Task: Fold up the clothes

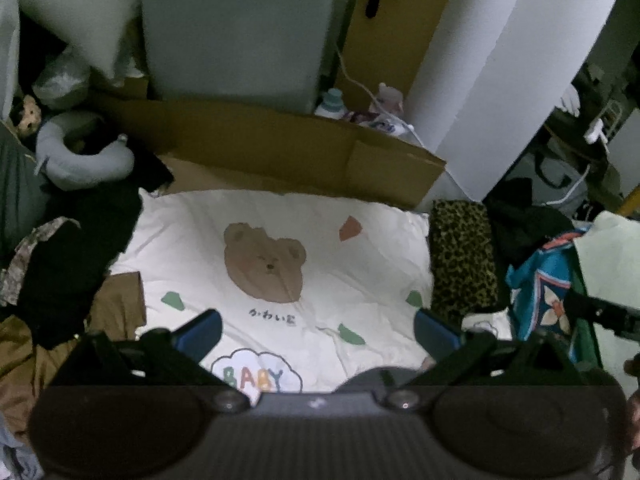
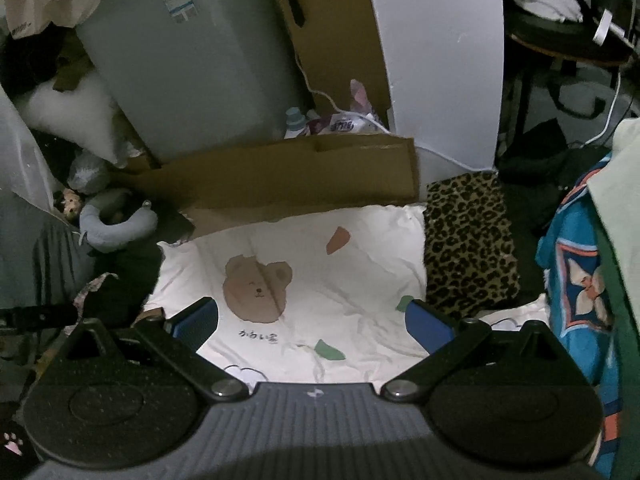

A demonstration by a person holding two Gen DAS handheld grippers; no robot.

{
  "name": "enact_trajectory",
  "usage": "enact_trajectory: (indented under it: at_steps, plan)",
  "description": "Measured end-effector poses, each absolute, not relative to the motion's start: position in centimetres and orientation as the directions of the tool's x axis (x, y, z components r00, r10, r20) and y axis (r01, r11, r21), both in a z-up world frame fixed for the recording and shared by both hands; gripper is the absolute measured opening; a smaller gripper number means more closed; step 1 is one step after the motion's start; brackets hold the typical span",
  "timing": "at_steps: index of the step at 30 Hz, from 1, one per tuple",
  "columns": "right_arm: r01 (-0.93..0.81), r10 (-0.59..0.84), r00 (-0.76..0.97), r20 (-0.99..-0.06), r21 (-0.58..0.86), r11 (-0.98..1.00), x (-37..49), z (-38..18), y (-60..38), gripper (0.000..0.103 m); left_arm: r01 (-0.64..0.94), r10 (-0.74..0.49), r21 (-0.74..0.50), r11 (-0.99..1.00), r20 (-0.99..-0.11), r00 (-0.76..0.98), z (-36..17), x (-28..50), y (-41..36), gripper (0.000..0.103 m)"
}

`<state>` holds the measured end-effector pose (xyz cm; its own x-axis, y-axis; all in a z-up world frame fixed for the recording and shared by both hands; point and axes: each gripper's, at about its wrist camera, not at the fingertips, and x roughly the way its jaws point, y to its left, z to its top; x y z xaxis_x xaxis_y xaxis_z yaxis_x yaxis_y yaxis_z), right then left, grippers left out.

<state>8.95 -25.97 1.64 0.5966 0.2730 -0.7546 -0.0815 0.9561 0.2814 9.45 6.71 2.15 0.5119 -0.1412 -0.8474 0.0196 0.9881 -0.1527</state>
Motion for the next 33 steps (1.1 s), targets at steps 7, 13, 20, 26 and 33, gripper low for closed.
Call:
enact_trajectory:
  at_steps: [7,13,20,26,33]
  plan:
    - [-0.105,0.272,0.600,-0.752,0.263,0.959,7.8,1.1,-25.8,0.103,0.046,-0.104,-0.094,0.995,-0.853,0.511,3.0,8.0,7.4,0.103]
    - [-0.127,0.285,0.585,-0.760,0.261,0.957,7.3,0.4,-25.6,0.103,0.016,-0.087,-0.092,0.996,-0.858,0.507,2.6,6.9,8.7,0.103]
    - [-0.160,0.295,0.576,-0.762,0.248,0.955,7.0,0.5,-24.8,0.103,-0.070,-0.064,-0.117,0.991,-0.849,0.525,1.3,5.7,8.3,0.103]
    - [-0.175,0.321,0.553,-0.769,0.270,0.947,6.8,0.4,-24.5,0.103,-0.093,-0.064,-0.137,0.986,-0.833,0.549,0.6,5.1,7.2,0.103]
    - [-0.176,0.321,0.562,-0.762,0.269,0.947,6.2,0.5,-24.5,0.103,-0.114,-0.057,-0.143,0.983,-0.831,0.554,0.0,5.0,6.4,0.103]
